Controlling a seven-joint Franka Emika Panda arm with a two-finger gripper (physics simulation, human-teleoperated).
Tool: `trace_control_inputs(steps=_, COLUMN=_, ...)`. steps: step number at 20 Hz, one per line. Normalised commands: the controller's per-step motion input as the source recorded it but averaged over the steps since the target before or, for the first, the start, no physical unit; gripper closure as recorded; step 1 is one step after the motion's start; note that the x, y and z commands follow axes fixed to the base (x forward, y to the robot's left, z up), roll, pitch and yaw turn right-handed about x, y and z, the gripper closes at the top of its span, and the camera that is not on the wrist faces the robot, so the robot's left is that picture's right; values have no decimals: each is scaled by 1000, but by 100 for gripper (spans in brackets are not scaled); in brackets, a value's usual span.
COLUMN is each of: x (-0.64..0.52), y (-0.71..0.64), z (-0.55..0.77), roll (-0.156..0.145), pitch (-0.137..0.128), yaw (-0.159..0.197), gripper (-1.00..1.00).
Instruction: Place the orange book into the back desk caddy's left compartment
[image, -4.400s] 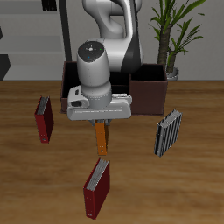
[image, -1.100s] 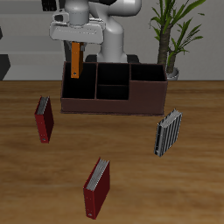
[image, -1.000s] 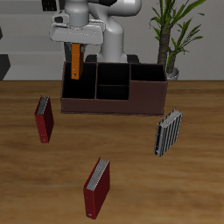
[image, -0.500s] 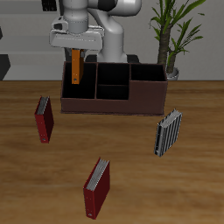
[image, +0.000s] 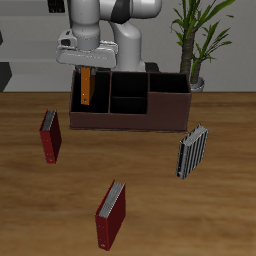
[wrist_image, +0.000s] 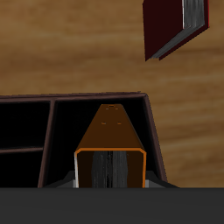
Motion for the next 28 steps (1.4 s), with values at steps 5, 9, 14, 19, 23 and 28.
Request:
trace_control_inputs(steps=5, x=116, y=19, z=-312, roll=1, pitch=53, yaw=6, gripper=100)
trace_control_inputs(steps=9, x=148, y=-38, z=-340, roll=-10, pitch=53, yaw=14, gripper=100)
trace_control_inputs(steps=14, x=116, y=-61, z=-347, roll=-16, pitch=67, yaw=15, gripper=100)
trace_control_inputs(steps=19, x=41, y=-33, z=-163, roll=9, pitch=39, yaw=-9, gripper=100)
trace_control_inputs(steps=23, x=17, y=63, z=-19, roll=56, pitch=48, yaw=-12, gripper=-100)
trace_control_inputs(steps=28, x=5, y=-54, z=197, roll=-3, pitch=-20, yaw=-15, gripper=-100)
